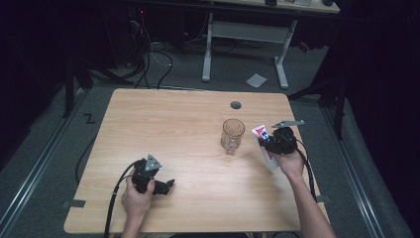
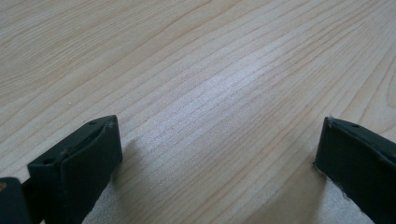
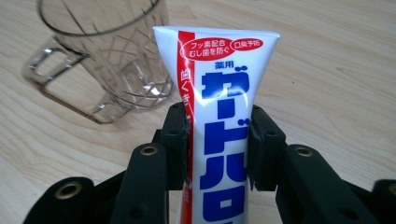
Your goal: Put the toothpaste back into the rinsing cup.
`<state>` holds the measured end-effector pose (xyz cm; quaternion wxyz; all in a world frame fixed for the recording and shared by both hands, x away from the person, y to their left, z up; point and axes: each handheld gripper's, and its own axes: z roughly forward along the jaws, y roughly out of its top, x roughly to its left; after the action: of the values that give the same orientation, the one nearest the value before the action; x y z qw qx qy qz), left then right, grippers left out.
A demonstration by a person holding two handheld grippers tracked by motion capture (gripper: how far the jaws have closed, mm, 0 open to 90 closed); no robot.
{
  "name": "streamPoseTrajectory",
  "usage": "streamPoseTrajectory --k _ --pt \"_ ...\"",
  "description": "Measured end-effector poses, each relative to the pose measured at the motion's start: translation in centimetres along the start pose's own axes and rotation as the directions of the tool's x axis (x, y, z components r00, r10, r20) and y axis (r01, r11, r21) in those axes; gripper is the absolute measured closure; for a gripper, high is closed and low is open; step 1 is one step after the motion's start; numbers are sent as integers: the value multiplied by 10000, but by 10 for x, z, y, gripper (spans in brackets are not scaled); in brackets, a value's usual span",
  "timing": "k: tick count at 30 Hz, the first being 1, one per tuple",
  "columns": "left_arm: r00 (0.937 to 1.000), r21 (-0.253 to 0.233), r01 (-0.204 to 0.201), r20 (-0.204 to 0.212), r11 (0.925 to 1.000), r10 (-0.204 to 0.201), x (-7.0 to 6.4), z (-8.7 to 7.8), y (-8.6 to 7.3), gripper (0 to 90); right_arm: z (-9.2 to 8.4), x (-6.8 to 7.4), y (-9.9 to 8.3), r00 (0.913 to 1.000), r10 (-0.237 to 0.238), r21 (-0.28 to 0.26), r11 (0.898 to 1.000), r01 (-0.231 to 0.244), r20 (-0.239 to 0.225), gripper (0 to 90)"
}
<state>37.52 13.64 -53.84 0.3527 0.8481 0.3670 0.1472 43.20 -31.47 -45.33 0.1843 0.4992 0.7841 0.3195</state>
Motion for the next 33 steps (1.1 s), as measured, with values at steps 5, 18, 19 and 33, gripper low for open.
streamPoseTrajectory --k 5,18,19,33 --pt "10000 1 1 -1 10000 -1 0 0 0 8 -10 5 2 9994 -23 -456 9990 7 -342 648" --pt "10000 3 3 3 10000 -3 0 0 0 7 -28 21 10 9948 -190 -1370 9906 52 -998 648" --pt "10000 1 3 1 10000 -3 0 0 0 7 -28 22 11 9945 -235 -1434 9896 86 -1022 648" --pt "10000 0 -16 -2 10000 16 0 0 0 8 -36 39 32 9851 -618 -2177 9757 258 -1604 647"
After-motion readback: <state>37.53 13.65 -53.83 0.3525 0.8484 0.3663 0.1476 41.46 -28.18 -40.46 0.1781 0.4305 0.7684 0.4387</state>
